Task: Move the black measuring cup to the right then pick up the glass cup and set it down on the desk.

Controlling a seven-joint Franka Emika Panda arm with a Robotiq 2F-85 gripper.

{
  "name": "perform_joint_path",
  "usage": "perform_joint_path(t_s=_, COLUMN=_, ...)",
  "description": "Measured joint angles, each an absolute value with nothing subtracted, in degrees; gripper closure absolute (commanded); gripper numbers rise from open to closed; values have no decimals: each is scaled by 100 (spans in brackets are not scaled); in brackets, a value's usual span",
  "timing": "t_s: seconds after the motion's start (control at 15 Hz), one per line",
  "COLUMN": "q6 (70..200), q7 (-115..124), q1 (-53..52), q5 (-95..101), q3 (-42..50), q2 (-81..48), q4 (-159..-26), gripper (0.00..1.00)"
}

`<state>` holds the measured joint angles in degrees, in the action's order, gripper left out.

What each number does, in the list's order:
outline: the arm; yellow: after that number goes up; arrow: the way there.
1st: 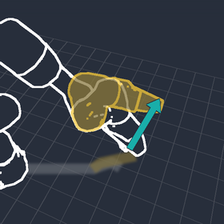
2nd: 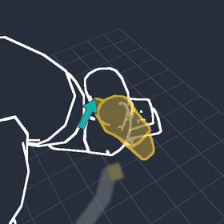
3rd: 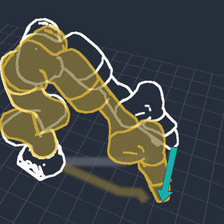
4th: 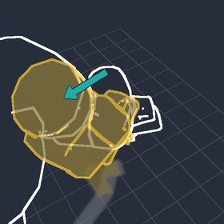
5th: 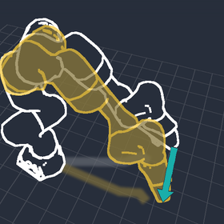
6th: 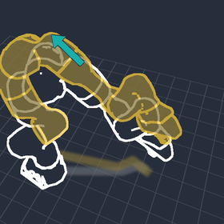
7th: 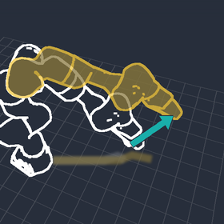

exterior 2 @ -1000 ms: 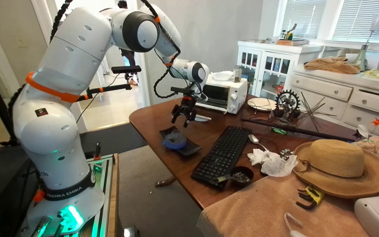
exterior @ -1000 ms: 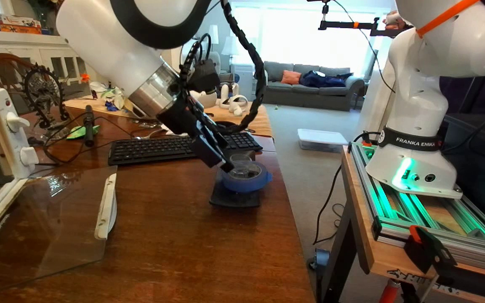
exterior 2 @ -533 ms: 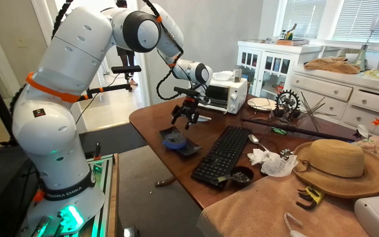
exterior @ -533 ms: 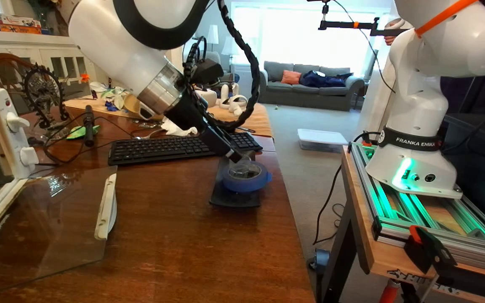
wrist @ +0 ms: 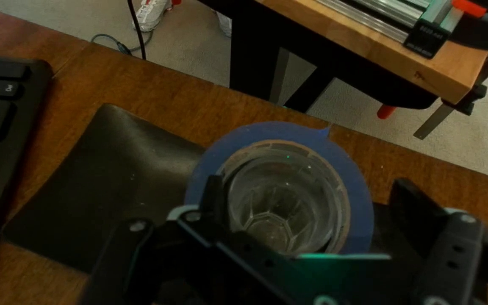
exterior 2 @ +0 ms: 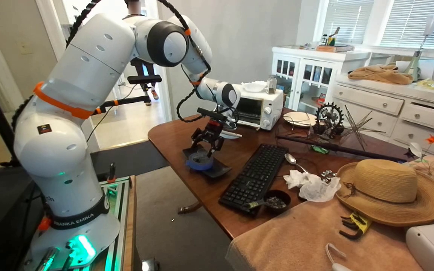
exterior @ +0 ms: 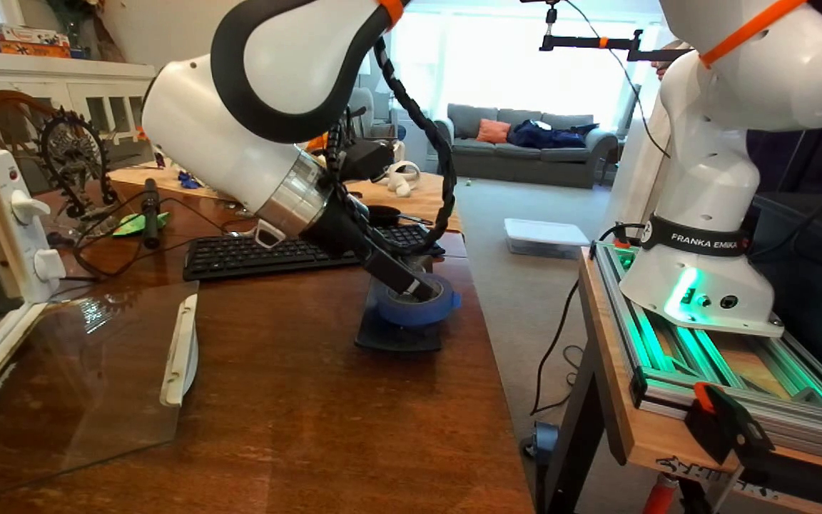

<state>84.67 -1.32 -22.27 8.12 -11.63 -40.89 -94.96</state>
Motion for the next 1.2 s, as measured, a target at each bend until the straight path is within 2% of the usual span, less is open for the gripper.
perform_joint_path(t_s=0.33, q6=8467, q7=-179, q1=-2227, q5=811, q3=-1179, q2=-4195, q4=-9496, gripper=66)
perform_joint_path(t_s=0.4, q6=8460, q7=-187, q1=-2227, q5=810, q3=-1184, q2=-4191, q4=-9494, gripper=70)
perform_joint_path(t_s=0.8, q6=8399, q7=-155, q1=-2228, q5=820, q3=-1186, q2=-4107, q4=-9458, gripper=70)
perform_joint_path(t_s=1.2, q6=8067, q7=370, q1=-2228, q5=849, q3=-1142, q2=-3465, q4=-9472, gripper=70)
